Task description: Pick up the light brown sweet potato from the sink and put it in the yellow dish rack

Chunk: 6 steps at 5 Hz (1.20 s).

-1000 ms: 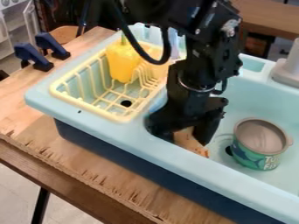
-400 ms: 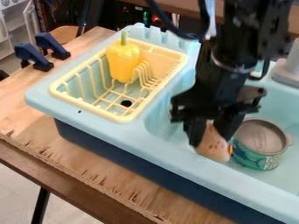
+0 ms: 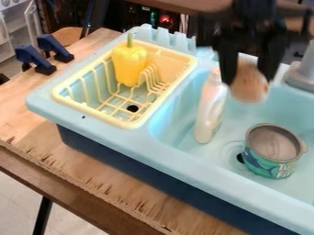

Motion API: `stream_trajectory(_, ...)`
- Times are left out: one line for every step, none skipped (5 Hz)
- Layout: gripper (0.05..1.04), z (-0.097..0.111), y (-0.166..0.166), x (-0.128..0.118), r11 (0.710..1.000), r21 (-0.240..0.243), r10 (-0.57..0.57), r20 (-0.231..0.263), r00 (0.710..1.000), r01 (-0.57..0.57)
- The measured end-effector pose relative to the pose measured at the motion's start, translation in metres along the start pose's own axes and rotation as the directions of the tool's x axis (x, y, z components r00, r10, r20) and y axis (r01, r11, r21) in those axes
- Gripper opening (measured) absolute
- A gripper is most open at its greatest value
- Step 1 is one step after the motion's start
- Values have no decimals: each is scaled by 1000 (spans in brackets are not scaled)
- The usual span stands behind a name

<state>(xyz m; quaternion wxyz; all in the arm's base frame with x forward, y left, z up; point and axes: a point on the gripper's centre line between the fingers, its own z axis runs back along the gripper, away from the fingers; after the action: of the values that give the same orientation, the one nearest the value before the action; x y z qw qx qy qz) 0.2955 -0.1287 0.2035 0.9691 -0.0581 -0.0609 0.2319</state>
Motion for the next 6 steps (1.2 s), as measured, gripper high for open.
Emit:
stream_trajectory(535,15,26,24,992,121,-11,-150,989,29)
stream_trajectory(535,10,61,41,982,178,-1,-298,955,56)
stream_trajectory(535,10,81,54,984,176,34,-313,949,23)
stream_trajectory(535,10,93,60,981,188,11,-310,951,50)
stream_trajectory(535,1,99,64,966,197,-102,-310,945,169)
stream_trajectory(535,-29,102,56,924,243,-216,-310,926,296)
